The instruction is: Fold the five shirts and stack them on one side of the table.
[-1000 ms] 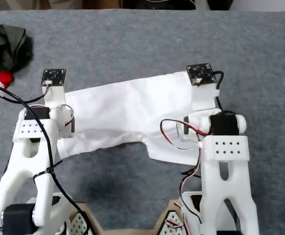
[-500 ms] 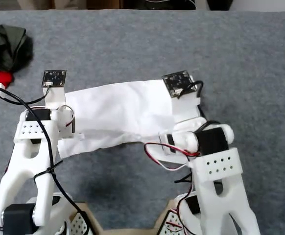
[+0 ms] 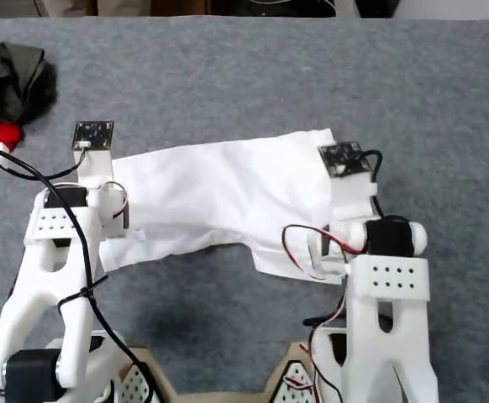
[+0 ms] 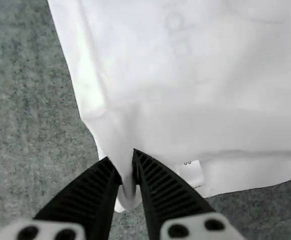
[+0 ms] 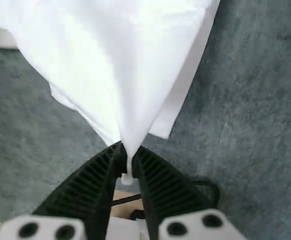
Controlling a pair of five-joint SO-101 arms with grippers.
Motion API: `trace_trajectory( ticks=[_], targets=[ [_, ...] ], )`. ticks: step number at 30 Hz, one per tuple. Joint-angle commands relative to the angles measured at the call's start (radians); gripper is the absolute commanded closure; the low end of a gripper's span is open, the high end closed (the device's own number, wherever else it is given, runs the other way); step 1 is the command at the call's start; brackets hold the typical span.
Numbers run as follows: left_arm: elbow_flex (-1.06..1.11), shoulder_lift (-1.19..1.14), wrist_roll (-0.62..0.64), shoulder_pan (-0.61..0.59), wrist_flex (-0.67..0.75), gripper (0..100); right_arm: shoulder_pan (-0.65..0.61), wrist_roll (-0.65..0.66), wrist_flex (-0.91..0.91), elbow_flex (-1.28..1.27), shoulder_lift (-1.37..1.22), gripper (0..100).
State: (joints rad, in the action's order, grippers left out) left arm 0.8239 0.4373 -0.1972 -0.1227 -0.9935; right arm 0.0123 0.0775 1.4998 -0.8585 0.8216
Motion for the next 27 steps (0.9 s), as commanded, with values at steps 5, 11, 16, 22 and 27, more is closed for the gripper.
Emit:
trace_trajectory(
  ticks=[5, 11, 16, 22, 27],
  targets=[
    [0.035, 0.033, -0.005, 0.097, -0.038, 98, 0.102, 0.112, -0.150, -0.099, 0.024, 99.4],
    [0.026, 0.035, -0.003, 0.158, -0.048, 98, 0.099, 0.212, -0.180, -0.139, 0.022, 99.1],
    [0.026, 0.035, -0.005, 0.158, -0.049, 98, 0.101, 0.216, -0.180, -0.131, 0.024, 84.6],
    [0.014, 0.041, -0.005, 0.155, -0.118, 85, 0.099, 0.216, -0.173, -0.085, 0.024, 69.0],
    [0.003, 0.042, -0.005, 0.126, -0.164, 81, 0.099, 0.216, -0.172, -0.015, 0.024, 69.1]
  ],
)
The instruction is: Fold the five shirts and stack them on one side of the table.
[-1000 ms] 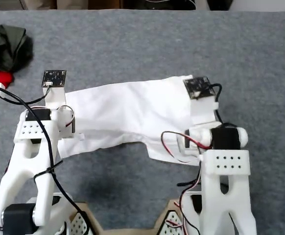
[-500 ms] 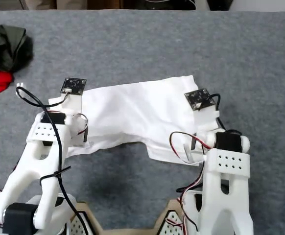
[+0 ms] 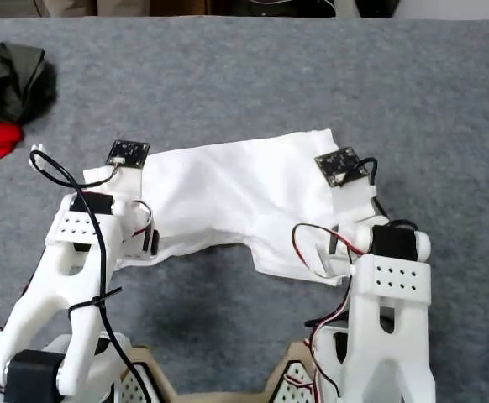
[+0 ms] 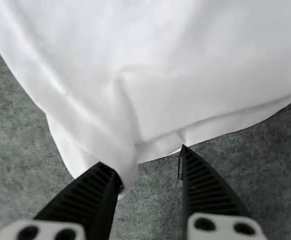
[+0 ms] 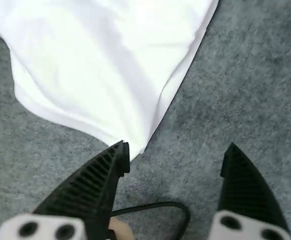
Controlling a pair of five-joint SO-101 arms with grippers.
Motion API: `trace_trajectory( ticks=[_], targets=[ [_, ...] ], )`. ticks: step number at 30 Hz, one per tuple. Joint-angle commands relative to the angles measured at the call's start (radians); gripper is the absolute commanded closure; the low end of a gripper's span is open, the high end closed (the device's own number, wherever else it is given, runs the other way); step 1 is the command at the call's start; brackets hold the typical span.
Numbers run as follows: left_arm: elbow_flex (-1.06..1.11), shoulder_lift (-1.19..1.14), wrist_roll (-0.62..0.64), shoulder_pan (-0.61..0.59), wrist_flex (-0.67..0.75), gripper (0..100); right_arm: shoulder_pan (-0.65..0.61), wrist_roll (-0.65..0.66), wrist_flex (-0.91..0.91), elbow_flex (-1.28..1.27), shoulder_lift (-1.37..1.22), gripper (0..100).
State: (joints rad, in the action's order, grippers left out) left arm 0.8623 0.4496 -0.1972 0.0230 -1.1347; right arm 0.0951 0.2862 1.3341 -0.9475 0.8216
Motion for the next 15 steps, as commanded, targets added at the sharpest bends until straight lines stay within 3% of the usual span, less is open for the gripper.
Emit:
trace_trajectory(
  ticks=[1, 8, 15],
  targets=[
    [-0.049, 0.030, -0.005, -0.043, -0.032, 81, 0.016, 0.008, -0.006, 0.093, 0.024, 69.1],
    [-0.252, 0.028, -0.005, -0.276, -0.150, 76, 0.019, 0.008, -0.008, 0.249, 0.024, 69.1],
    [-0.388, 0.028, 0.002, -0.305, -0.227, 74, 0.018, 0.005, -0.017, 0.361, 0.024, 69.1]
  ],
)
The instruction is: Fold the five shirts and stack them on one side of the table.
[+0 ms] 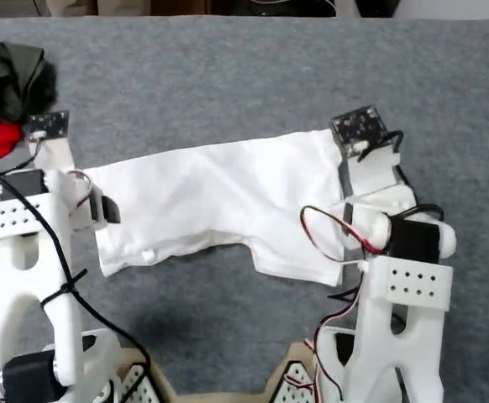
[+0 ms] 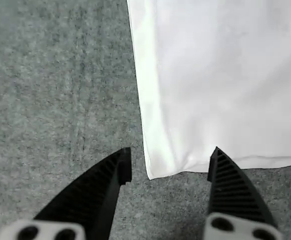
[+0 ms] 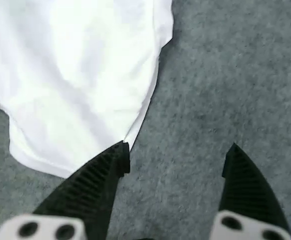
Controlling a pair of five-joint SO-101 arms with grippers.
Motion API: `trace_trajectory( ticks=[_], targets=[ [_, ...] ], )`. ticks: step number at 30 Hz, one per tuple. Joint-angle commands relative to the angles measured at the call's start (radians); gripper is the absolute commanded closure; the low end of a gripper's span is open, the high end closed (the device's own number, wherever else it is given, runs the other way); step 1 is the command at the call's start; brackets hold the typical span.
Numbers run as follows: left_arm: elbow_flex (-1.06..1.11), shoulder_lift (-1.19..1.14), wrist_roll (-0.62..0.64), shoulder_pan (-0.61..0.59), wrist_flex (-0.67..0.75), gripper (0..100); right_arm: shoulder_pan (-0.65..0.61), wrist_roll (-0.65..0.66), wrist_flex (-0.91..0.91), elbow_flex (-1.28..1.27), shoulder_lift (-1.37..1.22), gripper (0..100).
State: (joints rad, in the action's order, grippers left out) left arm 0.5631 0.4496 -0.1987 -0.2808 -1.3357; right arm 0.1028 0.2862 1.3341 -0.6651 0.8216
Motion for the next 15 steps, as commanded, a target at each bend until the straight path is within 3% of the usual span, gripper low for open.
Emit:
trace_trajectory(
  ticks=[1, 3, 7, 8, 15],
  targets=[
    [-0.104, 0.028, 0.005, 0.009, -0.032, 74, 0.010, -0.003, -0.028, 0.093, 0.021, 69.3],
    [-0.138, 0.028, 0.058, 0.032, -0.031, 77, 0.005, -0.072, -0.095, 0.101, 0.010, 74.1],
    [-0.180, 0.019, 0.247, 0.161, 0.005, 94, -0.070, -0.249, -0.305, 0.064, -0.065, 99.8],
    [-0.173, 0.019, 0.282, 0.201, 0.038, 98, -0.096, -0.287, -0.353, 0.053, -0.093, 97.5],
    [0.031, 0.018, 0.376, 0.328, 0.408, 98, -0.265, -0.450, -0.646, 0.042, -0.401, 99.4]
  ],
)
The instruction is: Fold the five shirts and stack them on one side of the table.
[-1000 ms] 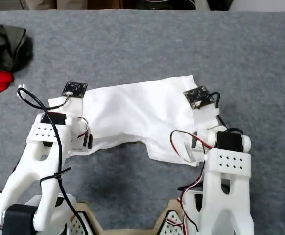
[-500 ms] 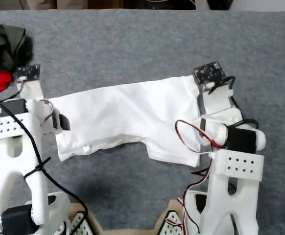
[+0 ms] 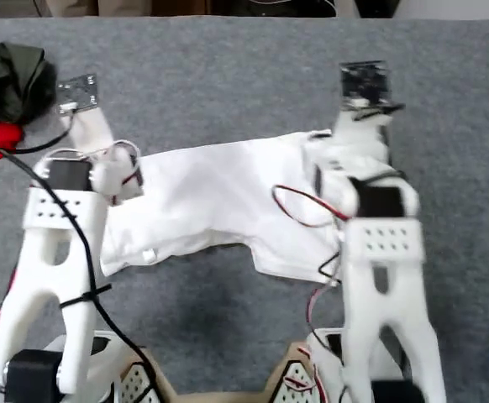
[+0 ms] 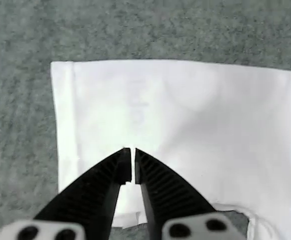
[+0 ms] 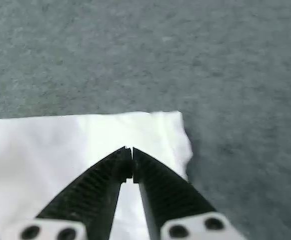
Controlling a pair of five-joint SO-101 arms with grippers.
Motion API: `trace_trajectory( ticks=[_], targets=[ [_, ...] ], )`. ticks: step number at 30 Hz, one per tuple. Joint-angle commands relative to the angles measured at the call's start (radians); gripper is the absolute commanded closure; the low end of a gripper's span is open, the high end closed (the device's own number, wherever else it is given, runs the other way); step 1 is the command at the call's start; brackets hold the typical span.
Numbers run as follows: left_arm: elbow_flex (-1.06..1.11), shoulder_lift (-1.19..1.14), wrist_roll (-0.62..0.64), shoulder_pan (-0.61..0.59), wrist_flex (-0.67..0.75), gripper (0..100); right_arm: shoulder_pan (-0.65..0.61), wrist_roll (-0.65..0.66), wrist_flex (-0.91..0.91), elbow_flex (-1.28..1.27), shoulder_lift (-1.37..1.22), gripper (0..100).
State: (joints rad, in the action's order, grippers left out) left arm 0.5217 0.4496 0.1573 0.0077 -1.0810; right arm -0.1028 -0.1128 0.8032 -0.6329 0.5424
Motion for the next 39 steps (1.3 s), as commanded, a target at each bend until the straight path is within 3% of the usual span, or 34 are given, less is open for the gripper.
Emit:
trace_trajectory(
  ticks=[1, 4, 8, 16, 21, 30, 35, 39],
  targets=[
    [0.112, 0.012, 0.020, 0.054, 0.198, 98, -0.071, -0.064, -0.158, 0.013, -0.183, 99.4],
    [0.196, -0.047, 0.020, 0.078, 0.275, 98, -0.077, -0.126, -0.249, 0.062, -0.372, 99.4],
    [0.207, -0.191, -0.028, 0.075, 0.267, 98, -0.044, -0.160, -0.256, 0.209, -0.608, 99.4],
    [0.068, -0.447, -0.121, 0.058, 0.074, 98, 0.073, -0.155, -0.250, 0.553, -1.009, 99.4],
    [0.034, -0.536, -0.201, 0.048, -0.005, 98, 0.108, -0.153, -0.078, 0.785, -1.155, 99.4],
    [-0.054, -0.545, -0.213, -0.012, -0.018, 98, 0.154, -0.137, 0.086, 1.087, -1.303, 99.4],
    [-0.219, -0.544, -0.207, -0.003, -0.117, 98, 0.111, -0.017, 0.275, 1.228, -1.296, 99.4],
    [-0.396, -0.545, -0.207, -0.012, -0.183, 98, 0.077, 0.002, 0.446, 1.331, -1.251, 99.4]
  ],
)
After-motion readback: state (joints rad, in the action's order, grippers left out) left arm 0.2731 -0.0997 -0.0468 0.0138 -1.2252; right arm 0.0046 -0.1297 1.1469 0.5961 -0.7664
